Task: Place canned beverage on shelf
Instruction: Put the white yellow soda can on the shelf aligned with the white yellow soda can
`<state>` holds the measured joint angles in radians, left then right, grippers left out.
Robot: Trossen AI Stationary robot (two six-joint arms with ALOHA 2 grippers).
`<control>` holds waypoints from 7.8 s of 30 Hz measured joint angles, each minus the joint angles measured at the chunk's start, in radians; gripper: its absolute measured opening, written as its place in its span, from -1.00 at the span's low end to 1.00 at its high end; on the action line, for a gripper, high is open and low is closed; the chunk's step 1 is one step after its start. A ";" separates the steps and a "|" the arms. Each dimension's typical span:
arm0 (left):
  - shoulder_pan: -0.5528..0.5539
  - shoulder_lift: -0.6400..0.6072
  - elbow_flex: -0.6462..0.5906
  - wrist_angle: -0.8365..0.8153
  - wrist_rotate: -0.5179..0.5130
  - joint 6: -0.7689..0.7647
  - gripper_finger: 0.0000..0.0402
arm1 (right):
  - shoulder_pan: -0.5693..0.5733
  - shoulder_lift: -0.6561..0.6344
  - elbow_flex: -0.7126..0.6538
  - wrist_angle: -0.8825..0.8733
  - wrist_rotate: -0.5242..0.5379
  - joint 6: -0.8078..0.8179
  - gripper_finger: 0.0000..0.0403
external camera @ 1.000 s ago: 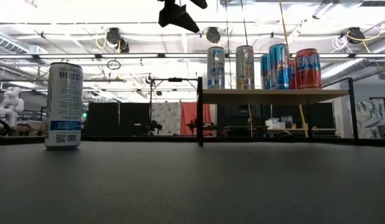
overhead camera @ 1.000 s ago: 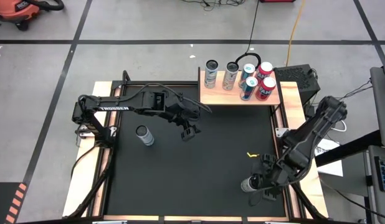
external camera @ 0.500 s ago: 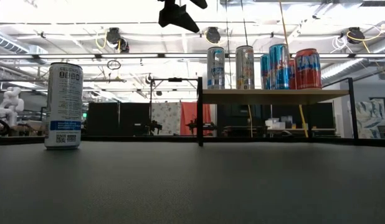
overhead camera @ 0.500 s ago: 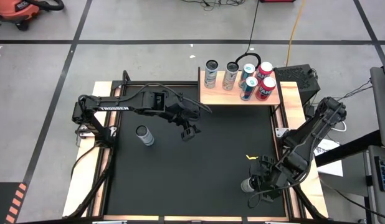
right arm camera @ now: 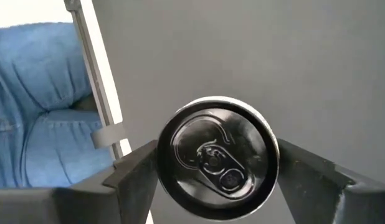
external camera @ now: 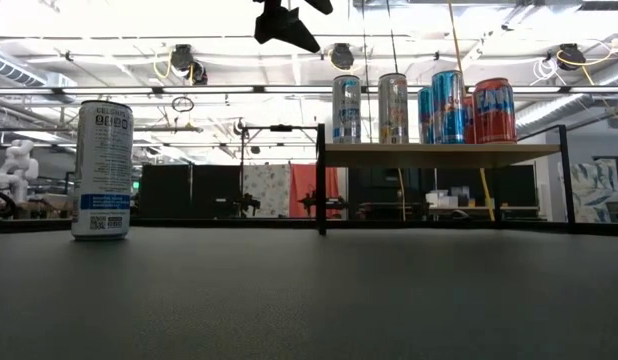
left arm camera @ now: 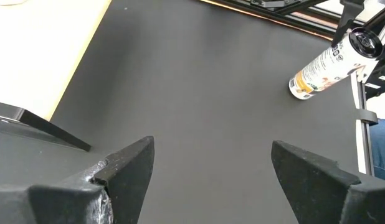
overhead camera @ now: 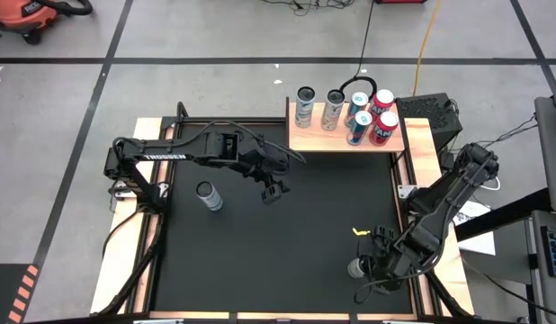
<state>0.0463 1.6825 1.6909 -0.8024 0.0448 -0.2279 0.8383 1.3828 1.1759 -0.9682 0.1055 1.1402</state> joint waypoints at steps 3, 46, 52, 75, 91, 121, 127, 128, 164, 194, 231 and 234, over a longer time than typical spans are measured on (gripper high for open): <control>0.000 0.000 0.000 0.000 0.000 0.000 0.61 | 0.000 0.001 0.000 0.003 0.031 0.000 0.37; 0.000 0.000 0.000 0.000 0.000 0.006 0.61 | -0.147 -0.032 0.129 -0.319 0.051 -0.312 0.10; 0.000 0.000 0.000 0.000 0.000 0.005 0.61 | -0.266 -0.033 0.210 -0.396 0.067 -0.507 0.10; 0.000 0.000 0.000 -0.001 0.000 0.000 0.61 | -0.864 -0.028 0.674 -0.394 0.174 -1.202 0.10; 0.000 0.000 0.000 -0.002 -0.001 0.000 0.61 | -1.139 0.066 0.723 -0.381 0.069 -1.391 0.12; 0.000 0.000 0.000 -0.028 -0.038 0.006 0.61 | -1.330 0.259 0.921 -0.589 -0.179 -1.422 0.14; 0.000 0.000 0.000 -0.054 -0.039 0.006 0.61 | -1.330 0.283 0.921 -0.601 -0.111 -1.422 0.14; 0.000 0.000 0.000 -0.054 -0.039 0.006 0.61 | -1.330 0.286 0.921 -0.601 -0.081 -1.421 0.14; -0.001 0.000 0.000 -0.053 -0.043 0.006 0.61 | -1.377 0.292 0.921 -0.603 -0.081 -1.408 0.18; -0.001 0.000 0.000 -0.053 -0.043 0.003 0.61 | -1.376 0.300 0.919 -0.603 -0.080 -1.391 0.18; -0.001 0.000 0.000 -0.057 -0.050 0.005 0.61 | -1.386 0.299 0.922 -0.600 0.050 -1.291 0.40; -0.001 0.000 0.000 -0.071 -0.050 0.005 0.61 | -1.388 0.297 0.923 -0.600 0.078 -1.287 0.49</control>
<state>0.0456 1.6825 1.6909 -0.8731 -0.0048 -0.2230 -0.5497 1.6802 2.0987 -1.5685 0.1832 -0.1466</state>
